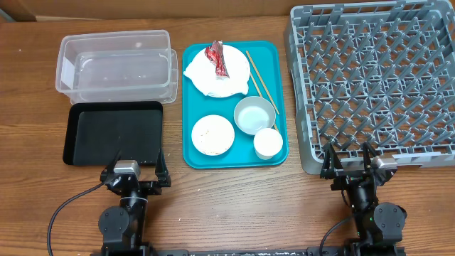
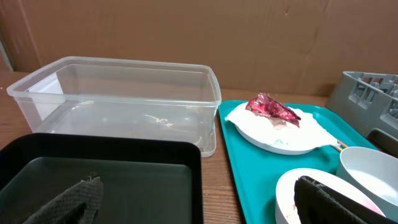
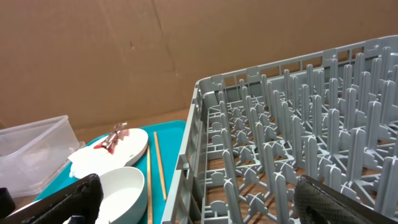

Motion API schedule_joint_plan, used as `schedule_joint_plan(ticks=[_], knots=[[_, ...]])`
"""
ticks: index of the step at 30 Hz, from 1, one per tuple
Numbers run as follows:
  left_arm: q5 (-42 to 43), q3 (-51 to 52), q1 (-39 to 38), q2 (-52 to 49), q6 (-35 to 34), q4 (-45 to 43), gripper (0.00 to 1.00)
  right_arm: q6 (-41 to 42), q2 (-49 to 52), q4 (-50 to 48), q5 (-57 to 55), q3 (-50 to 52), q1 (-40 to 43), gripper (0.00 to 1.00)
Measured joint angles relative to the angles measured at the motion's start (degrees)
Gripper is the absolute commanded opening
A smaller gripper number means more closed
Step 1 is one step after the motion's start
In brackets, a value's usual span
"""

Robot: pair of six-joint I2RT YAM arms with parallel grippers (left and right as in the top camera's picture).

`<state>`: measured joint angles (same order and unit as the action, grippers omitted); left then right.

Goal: Sort waste into correct bins and load items into the dishwasher

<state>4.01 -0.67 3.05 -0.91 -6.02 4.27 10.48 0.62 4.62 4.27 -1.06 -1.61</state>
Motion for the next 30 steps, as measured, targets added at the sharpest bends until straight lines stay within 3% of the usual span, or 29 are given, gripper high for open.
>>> schedule_joint_plan(ticks=[30], knots=[[0.0,0.0,0.0,0.0,0.0,0.0,1.0,0.0,0.0,0.1,-1.4,0.0,0.0,1.0]])
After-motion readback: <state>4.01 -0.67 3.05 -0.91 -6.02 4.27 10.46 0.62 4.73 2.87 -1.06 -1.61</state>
